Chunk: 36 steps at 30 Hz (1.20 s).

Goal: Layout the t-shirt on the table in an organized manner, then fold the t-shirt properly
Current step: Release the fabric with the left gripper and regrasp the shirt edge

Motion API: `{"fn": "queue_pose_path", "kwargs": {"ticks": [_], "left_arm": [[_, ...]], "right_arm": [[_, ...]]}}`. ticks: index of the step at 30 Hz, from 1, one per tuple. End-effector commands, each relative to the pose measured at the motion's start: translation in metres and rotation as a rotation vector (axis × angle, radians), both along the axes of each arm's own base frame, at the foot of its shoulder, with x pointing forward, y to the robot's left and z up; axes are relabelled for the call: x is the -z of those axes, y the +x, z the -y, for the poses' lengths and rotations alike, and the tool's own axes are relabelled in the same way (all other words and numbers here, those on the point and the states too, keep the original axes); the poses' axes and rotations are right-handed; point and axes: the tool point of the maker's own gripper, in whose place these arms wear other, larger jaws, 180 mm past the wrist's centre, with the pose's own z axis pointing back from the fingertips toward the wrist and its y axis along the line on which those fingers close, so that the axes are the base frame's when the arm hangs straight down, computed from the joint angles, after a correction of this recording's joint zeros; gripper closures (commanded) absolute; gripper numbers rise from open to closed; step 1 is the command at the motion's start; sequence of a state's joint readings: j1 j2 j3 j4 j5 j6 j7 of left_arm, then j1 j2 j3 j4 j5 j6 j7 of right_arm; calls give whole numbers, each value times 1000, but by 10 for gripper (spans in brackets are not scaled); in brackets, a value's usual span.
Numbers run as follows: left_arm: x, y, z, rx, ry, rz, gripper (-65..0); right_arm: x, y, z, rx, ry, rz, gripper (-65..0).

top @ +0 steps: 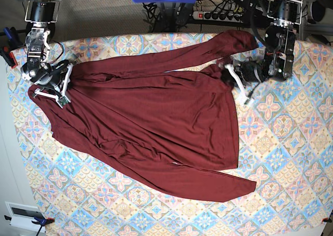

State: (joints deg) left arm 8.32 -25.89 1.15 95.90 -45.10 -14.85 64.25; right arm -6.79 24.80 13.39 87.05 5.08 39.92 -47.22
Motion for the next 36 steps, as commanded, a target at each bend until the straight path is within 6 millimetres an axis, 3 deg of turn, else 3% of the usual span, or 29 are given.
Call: {"fn": "queue_pose_path", "kwargs": {"ticks": [1,5,12,22,24,29,32,36], "left_arm": [[-11,-2,0,16,1,33,0],[-30,-41,4,115,40,60,0],[-22,-83,-22,185,136,-23,0],[-33,-61,-47,138,196,32,-20],[-36,-62,-54,151,211,25,-64],[-43,-68,-65,175,212,-37,-253],[-60,-51,-83,112,218,14,-343],[-88,-18,-114,-71,192,133,-353]], "right_arm": [[-10,5,8,-5,-31,17,-75],[-10,5,8,-5,-31,17,-75],[-10,5,8,-6,-29,19,-75],[-9,5,7,-6,-29,16,-75],[-9,5,7,-6,-29,16,-75],[-11,7,8,-5,-29,21,-75],[-10,7,8,-5,-29,20,-75],[-9,6,8,-3,-29,16,-75]]}}
